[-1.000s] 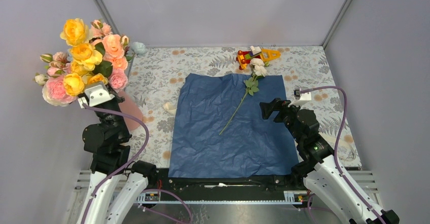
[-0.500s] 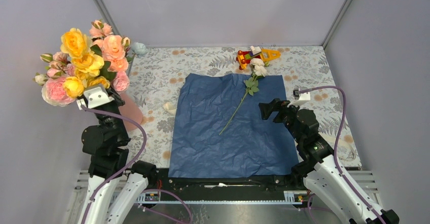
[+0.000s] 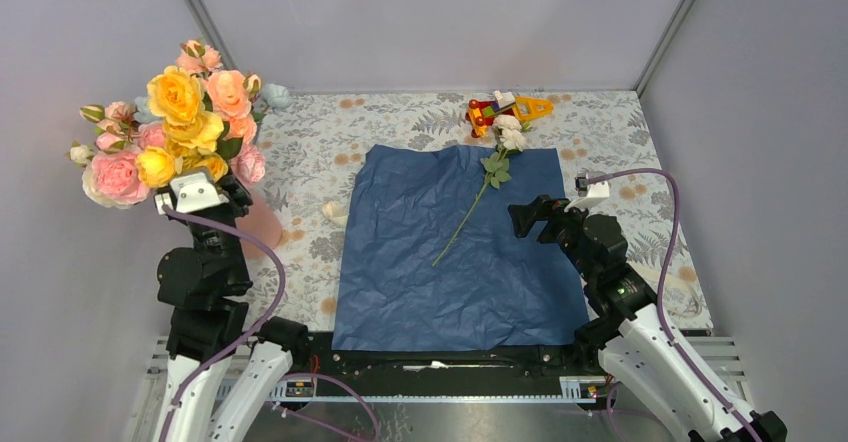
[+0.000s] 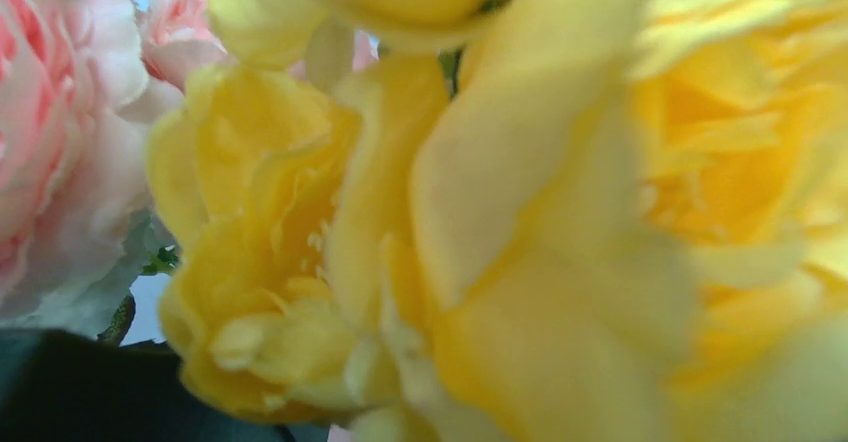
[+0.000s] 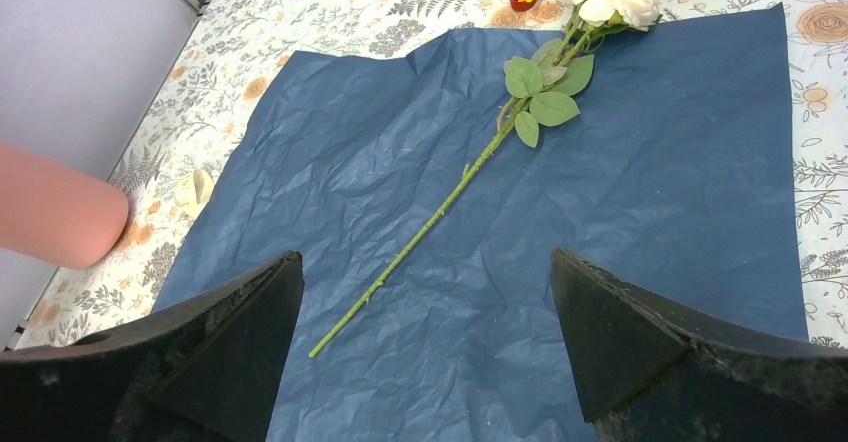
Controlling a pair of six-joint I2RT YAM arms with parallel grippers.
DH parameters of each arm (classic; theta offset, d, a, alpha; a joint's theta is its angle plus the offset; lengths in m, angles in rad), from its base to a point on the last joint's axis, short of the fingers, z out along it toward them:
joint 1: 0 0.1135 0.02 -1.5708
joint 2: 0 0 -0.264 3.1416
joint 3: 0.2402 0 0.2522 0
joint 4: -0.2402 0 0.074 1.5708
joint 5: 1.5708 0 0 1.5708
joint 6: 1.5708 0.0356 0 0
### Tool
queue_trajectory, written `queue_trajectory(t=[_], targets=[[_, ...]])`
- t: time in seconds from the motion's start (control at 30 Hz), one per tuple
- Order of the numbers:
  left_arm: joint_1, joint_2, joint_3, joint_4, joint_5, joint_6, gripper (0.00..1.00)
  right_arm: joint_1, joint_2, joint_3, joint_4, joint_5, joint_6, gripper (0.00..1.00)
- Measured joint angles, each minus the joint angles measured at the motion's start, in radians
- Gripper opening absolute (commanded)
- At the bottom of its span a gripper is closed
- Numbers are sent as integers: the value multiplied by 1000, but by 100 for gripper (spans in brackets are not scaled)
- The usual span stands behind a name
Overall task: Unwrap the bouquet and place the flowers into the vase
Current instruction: Insert the fake flower into the vase.
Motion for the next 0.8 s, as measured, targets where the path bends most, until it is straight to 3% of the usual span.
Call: queue_trajectory(t=[0.2, 0.5, 0.8], targets=[[0, -18, 48, -93, 59, -18, 65, 0, 0, -2, 0, -1, 0, 100], [0, -33, 137, -212, 124, -45, 88, 0, 4, -2, 1, -6, 0, 100], [0, -70, 176, -322, 201, -67, 99, 0, 4, -3, 0, -19, 0, 100]])
